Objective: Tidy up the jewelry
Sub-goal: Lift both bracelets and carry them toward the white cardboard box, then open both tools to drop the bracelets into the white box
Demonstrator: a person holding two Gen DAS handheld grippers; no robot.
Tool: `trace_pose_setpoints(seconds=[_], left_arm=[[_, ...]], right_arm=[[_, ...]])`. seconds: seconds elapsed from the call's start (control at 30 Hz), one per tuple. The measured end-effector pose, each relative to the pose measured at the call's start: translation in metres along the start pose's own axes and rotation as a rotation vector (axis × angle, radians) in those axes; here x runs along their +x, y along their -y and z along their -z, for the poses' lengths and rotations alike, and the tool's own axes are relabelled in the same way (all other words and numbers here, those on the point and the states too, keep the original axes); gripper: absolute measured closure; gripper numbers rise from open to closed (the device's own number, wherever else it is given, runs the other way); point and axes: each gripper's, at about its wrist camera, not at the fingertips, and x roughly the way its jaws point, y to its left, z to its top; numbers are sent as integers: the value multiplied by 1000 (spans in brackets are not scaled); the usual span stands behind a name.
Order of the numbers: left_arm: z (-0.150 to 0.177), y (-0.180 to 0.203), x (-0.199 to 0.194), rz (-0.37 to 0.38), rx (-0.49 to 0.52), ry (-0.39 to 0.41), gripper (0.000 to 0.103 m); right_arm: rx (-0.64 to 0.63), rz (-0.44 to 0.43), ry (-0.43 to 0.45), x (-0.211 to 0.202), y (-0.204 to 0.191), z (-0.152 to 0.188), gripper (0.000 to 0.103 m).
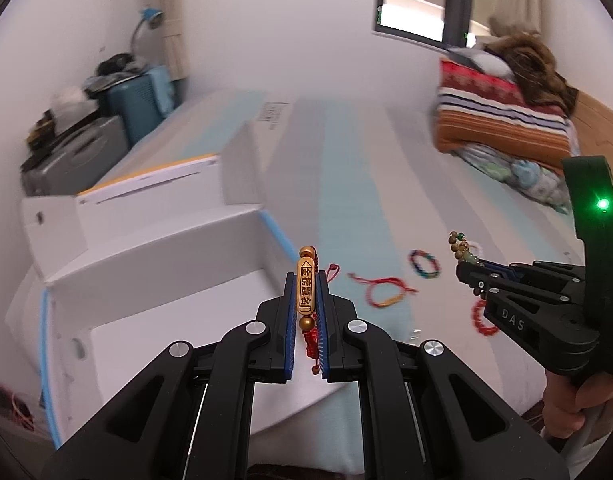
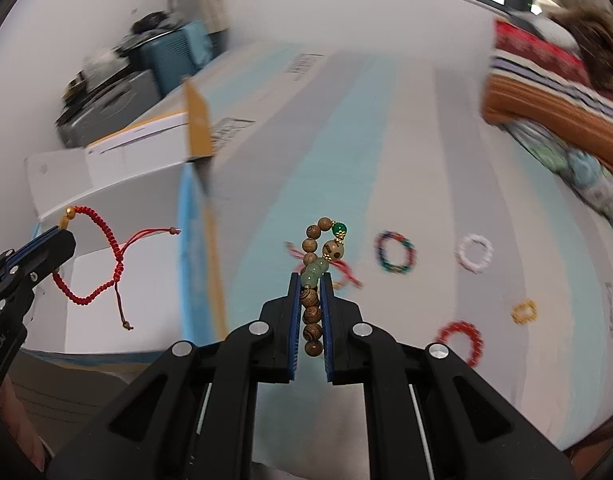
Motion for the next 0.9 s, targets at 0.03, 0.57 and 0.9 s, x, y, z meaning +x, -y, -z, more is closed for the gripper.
trace_pose_setpoints(seconds=[0.03,0.57,0.9], left_arm=[[1,-7,-1,-10,-7,-1,95],[41,-119,23,-154,-138,-118,95],[63,-137,56,-137,-160,-185,95]], right_arm=[[-13,-8,0,2,-9,-2,94],[-171,-118,-105,72,-136,-8,94],[-189,-104,-208,118,-153,7,94]])
